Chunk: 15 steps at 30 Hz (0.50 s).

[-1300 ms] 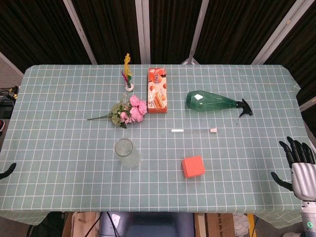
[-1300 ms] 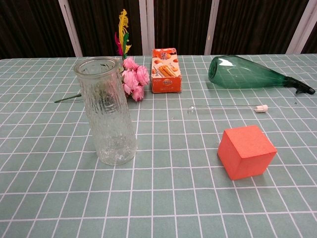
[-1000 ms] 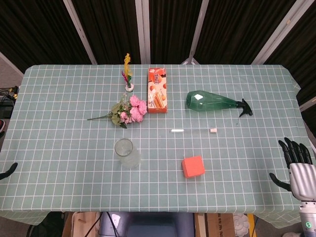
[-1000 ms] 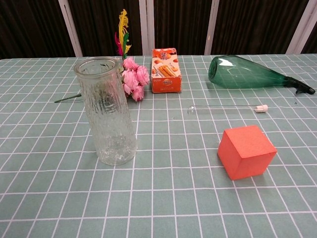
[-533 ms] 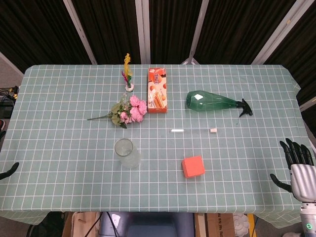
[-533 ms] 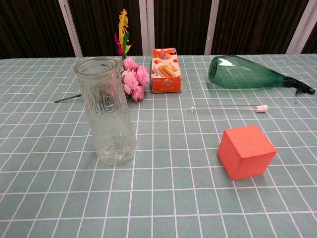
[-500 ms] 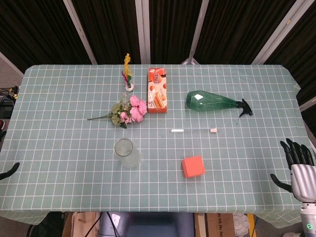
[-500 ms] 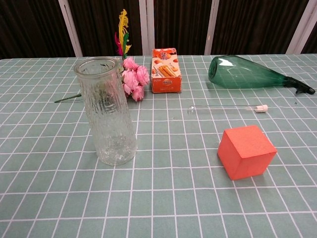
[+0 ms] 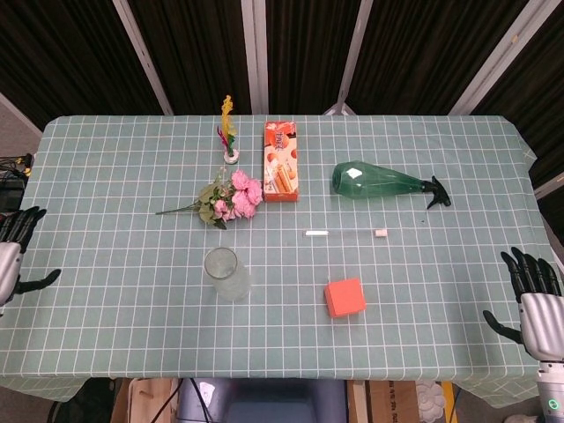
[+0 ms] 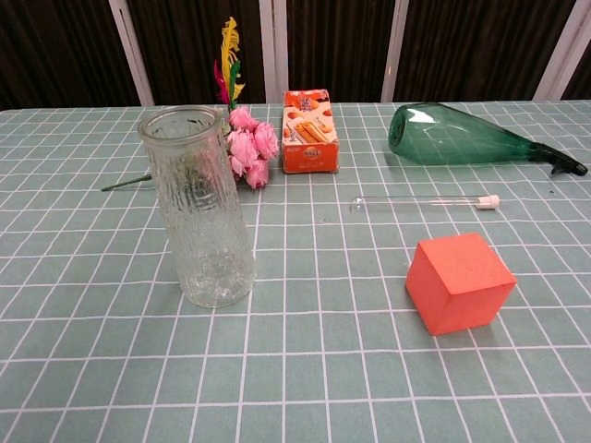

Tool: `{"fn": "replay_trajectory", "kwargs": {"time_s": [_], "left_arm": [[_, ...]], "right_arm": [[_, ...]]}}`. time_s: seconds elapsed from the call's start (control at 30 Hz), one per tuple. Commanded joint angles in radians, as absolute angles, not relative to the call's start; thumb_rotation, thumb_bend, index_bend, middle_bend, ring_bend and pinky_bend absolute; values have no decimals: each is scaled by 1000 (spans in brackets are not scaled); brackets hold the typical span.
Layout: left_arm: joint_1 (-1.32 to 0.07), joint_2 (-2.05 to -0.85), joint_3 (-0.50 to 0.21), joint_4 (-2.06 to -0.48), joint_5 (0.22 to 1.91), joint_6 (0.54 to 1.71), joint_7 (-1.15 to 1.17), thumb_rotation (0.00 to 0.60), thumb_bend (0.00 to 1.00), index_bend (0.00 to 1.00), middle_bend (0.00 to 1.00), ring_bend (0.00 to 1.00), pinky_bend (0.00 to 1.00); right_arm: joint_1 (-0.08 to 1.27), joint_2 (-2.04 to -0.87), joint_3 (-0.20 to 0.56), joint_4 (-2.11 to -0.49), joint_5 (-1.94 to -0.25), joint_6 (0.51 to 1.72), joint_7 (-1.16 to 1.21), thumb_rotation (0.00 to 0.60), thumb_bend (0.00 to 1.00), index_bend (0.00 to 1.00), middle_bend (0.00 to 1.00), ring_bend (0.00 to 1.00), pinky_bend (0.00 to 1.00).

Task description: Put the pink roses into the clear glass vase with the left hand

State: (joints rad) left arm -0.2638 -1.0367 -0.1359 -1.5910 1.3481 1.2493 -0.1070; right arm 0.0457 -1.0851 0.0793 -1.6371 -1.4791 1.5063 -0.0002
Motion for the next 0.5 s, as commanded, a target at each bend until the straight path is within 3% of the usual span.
{"fn": "replay_trajectory", "kwargs": {"time_s": [0.03, 0.17, 0.5], "left_arm": [[-459, -1004, -221, -1640, 1158, 981, 39, 600, 256, 0, 23, 0, 0], [-573, -1067, -260, -1616, 966, 903, 199, 600, 255, 0, 22, 0, 0], [-747, -1233, -267, -1545, 726, 894, 432, 600, 207, 0, 22, 0, 0]], "right_arm": [[44, -1088, 83, -1641, -1464, 1507, -21, 600, 231, 0, 26, 13, 0], [43, -1093, 92, -1643, -1440, 1504, -42, 600, 230, 0, 26, 13, 0], [53, -1106, 108, -1642, -1382, 1475, -91, 600, 230, 0, 25, 13, 0]]}}
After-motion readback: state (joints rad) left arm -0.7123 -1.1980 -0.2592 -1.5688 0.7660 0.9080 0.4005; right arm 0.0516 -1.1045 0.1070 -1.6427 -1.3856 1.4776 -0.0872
